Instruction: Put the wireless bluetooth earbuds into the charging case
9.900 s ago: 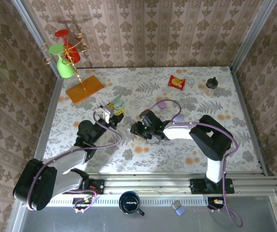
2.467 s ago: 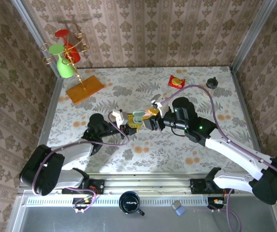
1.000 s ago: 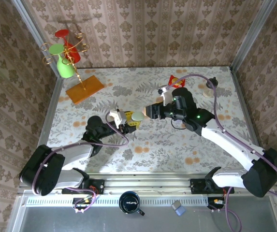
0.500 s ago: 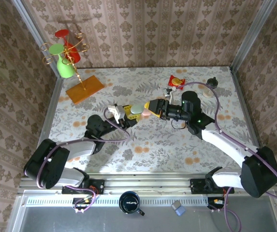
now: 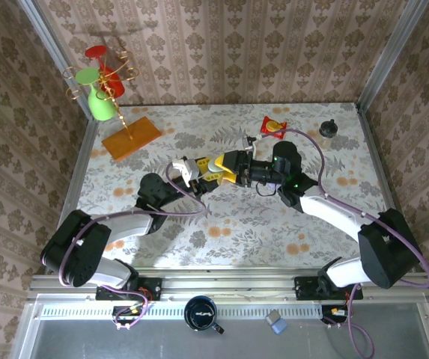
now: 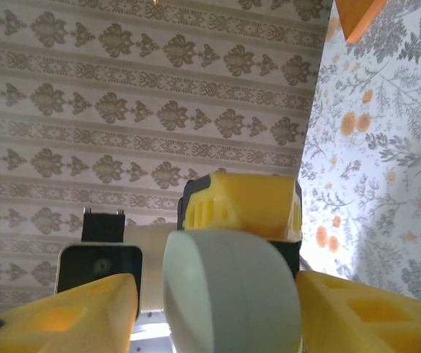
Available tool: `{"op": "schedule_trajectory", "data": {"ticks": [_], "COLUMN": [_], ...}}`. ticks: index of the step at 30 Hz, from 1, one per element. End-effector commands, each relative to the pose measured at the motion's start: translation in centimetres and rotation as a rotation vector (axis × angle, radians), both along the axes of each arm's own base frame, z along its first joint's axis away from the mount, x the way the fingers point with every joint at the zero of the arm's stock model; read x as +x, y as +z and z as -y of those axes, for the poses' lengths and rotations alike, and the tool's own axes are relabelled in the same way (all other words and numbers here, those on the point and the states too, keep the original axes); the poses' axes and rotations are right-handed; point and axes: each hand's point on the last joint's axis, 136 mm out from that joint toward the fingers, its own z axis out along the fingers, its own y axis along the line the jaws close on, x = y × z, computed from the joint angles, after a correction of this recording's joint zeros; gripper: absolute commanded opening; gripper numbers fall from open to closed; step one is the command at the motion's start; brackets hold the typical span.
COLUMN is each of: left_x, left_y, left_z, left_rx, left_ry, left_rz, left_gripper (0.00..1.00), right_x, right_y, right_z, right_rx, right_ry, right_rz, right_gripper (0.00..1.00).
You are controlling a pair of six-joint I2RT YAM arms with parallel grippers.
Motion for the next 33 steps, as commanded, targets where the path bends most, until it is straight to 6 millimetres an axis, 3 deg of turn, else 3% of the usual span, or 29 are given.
{"op": "schedule_trajectory", "data": {"ticks": [1,10,15,24,26,33], "left_x": [-0.4,-0.2,-0.4,0.1,-0.1,-1.3], "left_y": [1.4,1.2,1.0,-0.4,-0.7,-4.3], "left_z": [0.0,-0.2,-0.2,-0.4,-0.5,-0.7], "left_rx": [-0.025,-0.023,-0.015,0.047,0.064,0.209], "left_ry": [0.006,0.022,-0.002,0.034,0.034,0.006], "left_rz": [0.074,0.071,0.067,0.051,0.048,-0.006], "left_gripper": [0.39,0.39,0.47,0.74,0.80,0.94], "right_x": [-0.1,-0.2,-0.1,0.7,0.8,2.5], "right_y": [1.8,1.7,1.5,0.4,1.1,-1.4], "right_z": [-0.4,-0.2,0.1,0.8,1.6,4.7], "right_rx": [0.065,0.045,0.007,-0.059,-0.066,-0.202], "right_ry": [0.024,0.031,0.016,-0.012,-0.040,-0.167], "right_rz": [0.015,0.032,0.051,0.071,0.099,0.086], "right_gripper": [0.52,0.17,0.09,0.07,0.07,0.07]}}
